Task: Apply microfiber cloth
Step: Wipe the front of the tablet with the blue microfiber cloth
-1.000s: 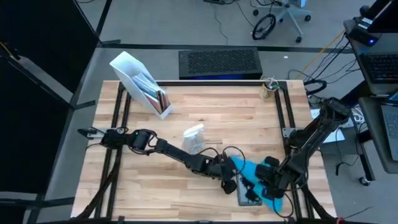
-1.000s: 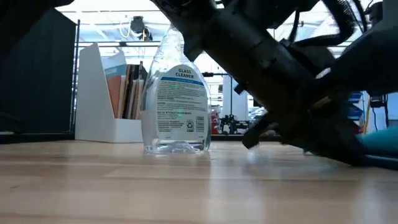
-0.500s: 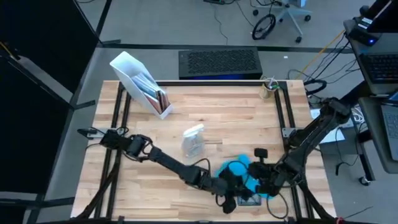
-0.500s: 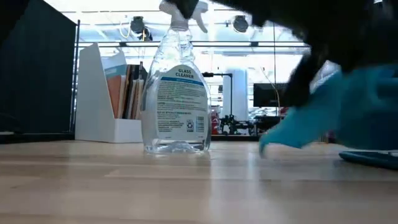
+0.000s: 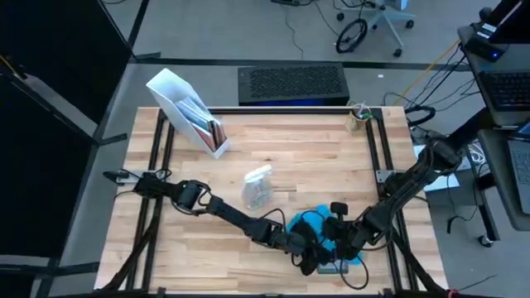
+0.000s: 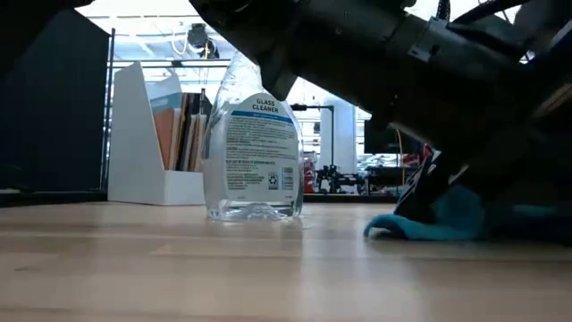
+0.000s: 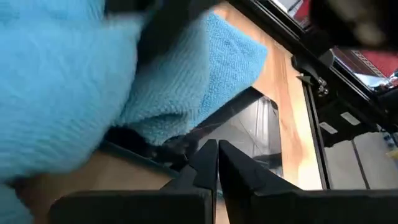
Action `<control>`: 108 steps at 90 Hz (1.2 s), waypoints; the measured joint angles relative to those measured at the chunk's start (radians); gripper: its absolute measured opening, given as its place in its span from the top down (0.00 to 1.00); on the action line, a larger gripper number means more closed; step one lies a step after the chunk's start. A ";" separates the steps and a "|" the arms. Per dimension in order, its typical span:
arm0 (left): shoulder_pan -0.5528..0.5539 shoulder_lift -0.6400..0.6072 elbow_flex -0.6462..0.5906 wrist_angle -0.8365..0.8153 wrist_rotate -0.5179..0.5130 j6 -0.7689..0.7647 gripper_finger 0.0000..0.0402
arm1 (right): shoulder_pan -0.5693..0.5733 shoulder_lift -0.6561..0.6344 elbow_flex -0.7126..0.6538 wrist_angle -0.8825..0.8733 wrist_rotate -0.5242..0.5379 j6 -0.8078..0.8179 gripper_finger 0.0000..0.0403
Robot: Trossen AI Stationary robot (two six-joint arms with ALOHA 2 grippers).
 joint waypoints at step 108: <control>-0.003 0.067 0.185 -0.270 0.007 0.431 1.00 | -0.040 0.047 -0.039 0.115 0.019 -0.106 1.00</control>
